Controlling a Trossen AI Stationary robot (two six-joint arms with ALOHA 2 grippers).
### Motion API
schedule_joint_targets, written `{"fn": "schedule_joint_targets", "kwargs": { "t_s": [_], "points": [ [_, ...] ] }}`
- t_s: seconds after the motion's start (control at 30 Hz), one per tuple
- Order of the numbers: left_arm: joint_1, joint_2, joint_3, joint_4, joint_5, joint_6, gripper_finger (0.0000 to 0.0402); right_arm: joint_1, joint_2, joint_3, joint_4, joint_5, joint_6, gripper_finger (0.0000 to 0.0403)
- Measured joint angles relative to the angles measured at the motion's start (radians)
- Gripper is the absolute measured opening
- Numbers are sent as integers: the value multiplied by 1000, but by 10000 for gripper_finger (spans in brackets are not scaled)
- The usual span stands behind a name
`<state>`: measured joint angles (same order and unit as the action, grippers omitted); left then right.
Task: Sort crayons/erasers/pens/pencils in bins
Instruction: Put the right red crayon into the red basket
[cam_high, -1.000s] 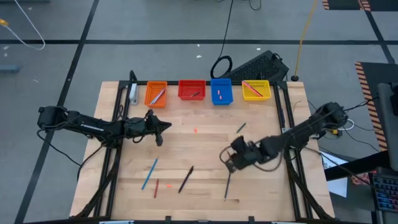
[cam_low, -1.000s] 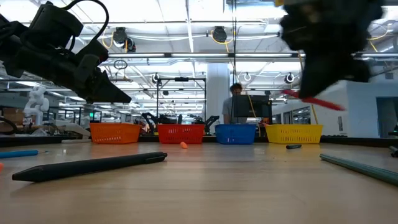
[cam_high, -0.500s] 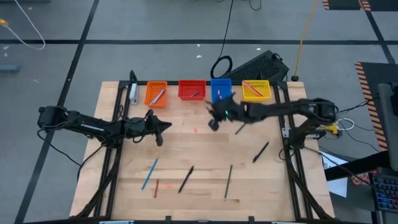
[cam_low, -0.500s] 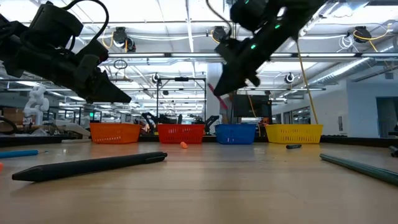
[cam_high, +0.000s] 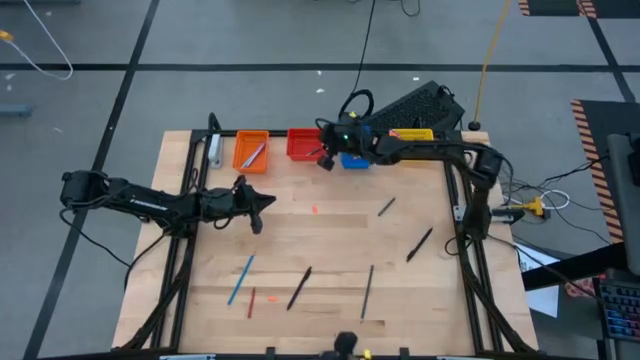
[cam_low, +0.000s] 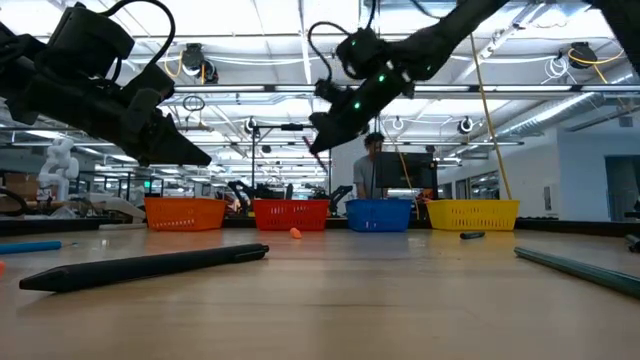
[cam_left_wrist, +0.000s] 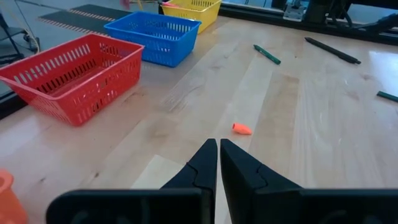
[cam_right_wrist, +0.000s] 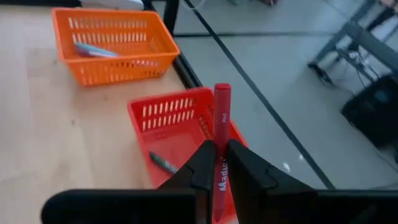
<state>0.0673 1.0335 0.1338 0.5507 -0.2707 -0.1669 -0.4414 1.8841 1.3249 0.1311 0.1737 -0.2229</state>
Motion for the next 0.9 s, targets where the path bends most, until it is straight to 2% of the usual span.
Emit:
{"fn": "schedule_joint_targets", "kwargs": {
  "t_s": [0.17,0.27,0.43,0.9],
  "points": [
    [0,0,0,-2,0,-1,24,-45,97,11,140,-49,-73,29],
    [0,0,0,-1,0,-1,24,-71,127,11,145,-67,-91,29],
    [0,0,0,-1,0,0,24,-104,146,10,146,-176,-66,29],
    [0,0,0,-1,0,0,24,-115,183,9,158,-279,13,29]
  ]
}}
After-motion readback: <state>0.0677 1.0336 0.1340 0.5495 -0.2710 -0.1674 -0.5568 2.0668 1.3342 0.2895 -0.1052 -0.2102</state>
